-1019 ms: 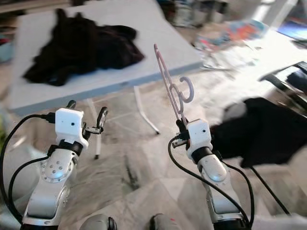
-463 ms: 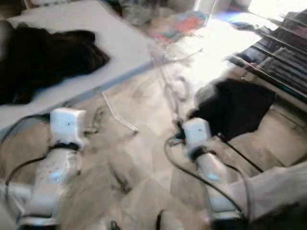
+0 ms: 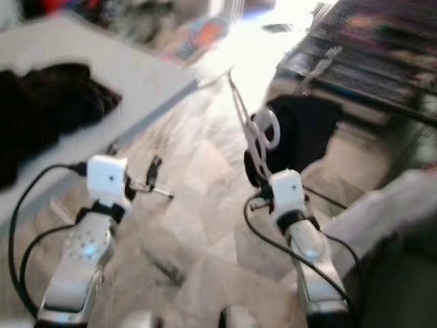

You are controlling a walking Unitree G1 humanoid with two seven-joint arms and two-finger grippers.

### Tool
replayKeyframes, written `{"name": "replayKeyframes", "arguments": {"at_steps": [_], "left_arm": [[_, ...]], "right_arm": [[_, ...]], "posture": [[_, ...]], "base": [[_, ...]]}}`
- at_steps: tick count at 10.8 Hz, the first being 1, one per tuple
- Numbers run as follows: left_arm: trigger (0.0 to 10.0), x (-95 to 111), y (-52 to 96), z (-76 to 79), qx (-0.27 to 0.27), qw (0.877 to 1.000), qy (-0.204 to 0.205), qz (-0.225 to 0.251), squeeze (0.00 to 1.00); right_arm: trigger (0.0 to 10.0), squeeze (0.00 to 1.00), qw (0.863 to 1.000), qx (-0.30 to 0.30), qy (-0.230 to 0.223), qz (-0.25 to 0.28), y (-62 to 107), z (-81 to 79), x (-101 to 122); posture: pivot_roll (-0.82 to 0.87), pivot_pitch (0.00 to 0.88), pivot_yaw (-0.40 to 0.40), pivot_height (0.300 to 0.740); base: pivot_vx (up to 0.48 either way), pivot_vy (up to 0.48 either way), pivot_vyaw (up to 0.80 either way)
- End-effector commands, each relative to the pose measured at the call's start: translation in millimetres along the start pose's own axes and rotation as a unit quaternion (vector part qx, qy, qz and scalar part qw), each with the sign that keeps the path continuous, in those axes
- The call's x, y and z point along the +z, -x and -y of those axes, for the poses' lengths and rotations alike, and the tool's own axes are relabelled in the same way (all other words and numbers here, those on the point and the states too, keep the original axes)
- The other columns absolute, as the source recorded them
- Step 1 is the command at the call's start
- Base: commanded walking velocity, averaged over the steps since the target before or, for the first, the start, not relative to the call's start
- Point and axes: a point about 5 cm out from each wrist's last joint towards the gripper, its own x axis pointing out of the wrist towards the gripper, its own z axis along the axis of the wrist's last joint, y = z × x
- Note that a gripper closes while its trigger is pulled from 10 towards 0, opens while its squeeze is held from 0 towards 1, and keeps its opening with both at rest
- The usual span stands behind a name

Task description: Hang hanger

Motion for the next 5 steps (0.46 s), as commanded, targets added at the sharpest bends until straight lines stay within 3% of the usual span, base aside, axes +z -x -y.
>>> {"name": "replayKeyframes", "arguments": {"at_steps": [1, 3, 5], "left_arm": [[10.0, -1.1, 1.2, -5.0, 0.008, 1.0, -0.006, -0.005, 0.0], [10.0, -3.1, 0.6, -5.3, 0.002, 1.0, -0.005, -0.01, 0.0], [10.0, -8.5, -0.3, -2.4, -0.043, 0.999, 0.009, -0.024, 0.0]], "right_arm": [[10.0, 0.0, 1.0, 0.006, -0.002, 0.012, -2.8, -4.2, 5.5], [10.0, 0.0, 1.0, 0.0, -0.005, 0.01, -0.9, -4.0, 4.4], [10.0, 0.0, 1.0, -0.015, -0.016, 0.009, 0.7, -4.6, 3.6]], "posture": [[-0.03, 0.062, -0.016, 0.74], [-0.04, 0.065, -0.008, 0.74], [-0.04, 0.061, 0.002, 0.74]], "base": [[0.0, 0.382, -0.8], [0.0, 0.0, -0.66], [0.0, 0.0, -0.8]]}}
